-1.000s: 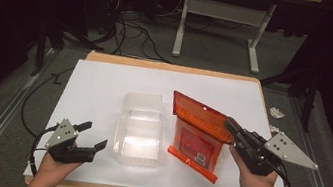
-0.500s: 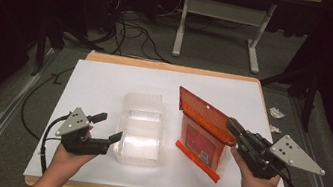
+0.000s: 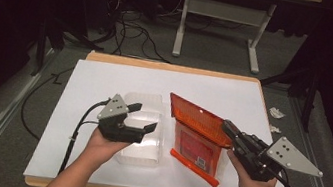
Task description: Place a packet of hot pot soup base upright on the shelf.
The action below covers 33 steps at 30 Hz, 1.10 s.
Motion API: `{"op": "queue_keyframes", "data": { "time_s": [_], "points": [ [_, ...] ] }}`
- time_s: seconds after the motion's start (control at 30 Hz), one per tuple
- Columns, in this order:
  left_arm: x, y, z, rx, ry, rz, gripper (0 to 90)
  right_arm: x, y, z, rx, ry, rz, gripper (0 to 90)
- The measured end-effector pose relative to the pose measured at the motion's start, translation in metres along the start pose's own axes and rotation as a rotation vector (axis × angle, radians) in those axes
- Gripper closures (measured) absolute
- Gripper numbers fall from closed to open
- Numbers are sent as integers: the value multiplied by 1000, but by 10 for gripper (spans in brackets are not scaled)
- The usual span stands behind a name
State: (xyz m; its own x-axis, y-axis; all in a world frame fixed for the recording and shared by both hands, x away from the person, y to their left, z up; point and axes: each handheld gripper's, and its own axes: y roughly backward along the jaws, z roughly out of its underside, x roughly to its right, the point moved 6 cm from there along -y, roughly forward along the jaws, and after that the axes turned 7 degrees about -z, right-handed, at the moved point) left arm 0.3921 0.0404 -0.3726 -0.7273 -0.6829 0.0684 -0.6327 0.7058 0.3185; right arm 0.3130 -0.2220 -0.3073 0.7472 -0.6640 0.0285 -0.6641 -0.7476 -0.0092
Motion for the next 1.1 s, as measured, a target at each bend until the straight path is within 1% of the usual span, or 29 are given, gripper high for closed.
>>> {"op": "queue_keyframes", "data": {
  "time_s": [0.07, 0.1, 0.13, 0.2, 0.23, 0.27, 0.33, 0.37, 0.4, 0.43, 0.5, 0.57, 0.6, 0.67, 0.7, 0.73, 0.77, 0.8, 0.83, 0.87, 0.9, 0.97, 1.03, 1.1],
  "points": [
    [5, -10, -6, 4, -14, 9, 217, -1, -2, 0, -2, 1, -5, 900],
    [7, -14, -10, 6, -13, 18, 217, -2, -2, 1, -2, 2, -8, 900],
    [9, -19, -14, 10, -7, 36, 218, -2, -3, 1, -4, 3, -10, 900],
    [12, -26, -19, 10, 1, 52, 217, -3, -5, 3, -7, -2, -17, 900],
    [13, -31, -21, 12, 5, 67, 220, -3, -5, 3, -7, -5, -19, 900],
    [15, -34, -22, 11, 12, 90, 227, -3, -6, 4, -8, -5, -21, 900],
    [18, -42, -23, 5, 23, 122, 249, -3, -6, 4, -10, -7, -23, 900],
    [18, -47, -23, -2, 36, 135, 259, -3, -6, 5, -9, -8, -25, 900],
    [19, -50, -23, -3, 47, 148, 277, -3, -6, 5, -8, -9, -28, 900],
    [20, -53, -23, -1, 65, 175, 312, -3, -6, 6, -9, -9, -27, 900],
    [21, -55, -22, 2, 78, 193, 383, -1, -6, 7, -17, -12, -24, 900],
    [22, -57, -21, -3, 85, 175, 421, 0, -6, 10, -20, -17, -21, 900],
    [22, -57, -20, -4, 87, 171, 460, 1, -5, 11, -19, -19, -19, 900],
    [21, -55, -19, 0, 78, 154, 567, 6, -4, 14, -16, -30, -6, 900],
    [22, -53, -19, 5, 74, 151, 653, 10, -3, 16, -12, -44, 3, 900],
    [25, -52, -19, 9, 48, 117, 700, 11, -2, 17, -11, -44, 8, 900],
    [25, -52, -19, 9, 48, 117, 745, 11, -2, 17, -11, -44, 8, 900],
    [26, -51, -19, 10, 31, 103, 745, 12, 0, 18, -14, -44, 15, 900],
    [27, -50, -18, 12, 18, 86, 847, 15, 3, 20, -16, -48, 27, 900],
    [28, -49, -18, 17, 11, 96, 876, 17, 5, 21, -13, -52, 33, 900],
    [30, -49, -18, 18, -2, 98, 876, 17, 5, 21, -13, -52, 33, 900],
    [35, -48, -17, 29, -42, 86, 896, 20, 9, 24, -14, -61, 48, 900],
    [37, -47, -16, 36, -48, 100, 900, 23, 13, 27, -21, -71, 62, 900],
    [39, -46, -15, 41, -41, 116, 900, 26, 16, 29, -27, -73, 68, 900]
  ]
}}
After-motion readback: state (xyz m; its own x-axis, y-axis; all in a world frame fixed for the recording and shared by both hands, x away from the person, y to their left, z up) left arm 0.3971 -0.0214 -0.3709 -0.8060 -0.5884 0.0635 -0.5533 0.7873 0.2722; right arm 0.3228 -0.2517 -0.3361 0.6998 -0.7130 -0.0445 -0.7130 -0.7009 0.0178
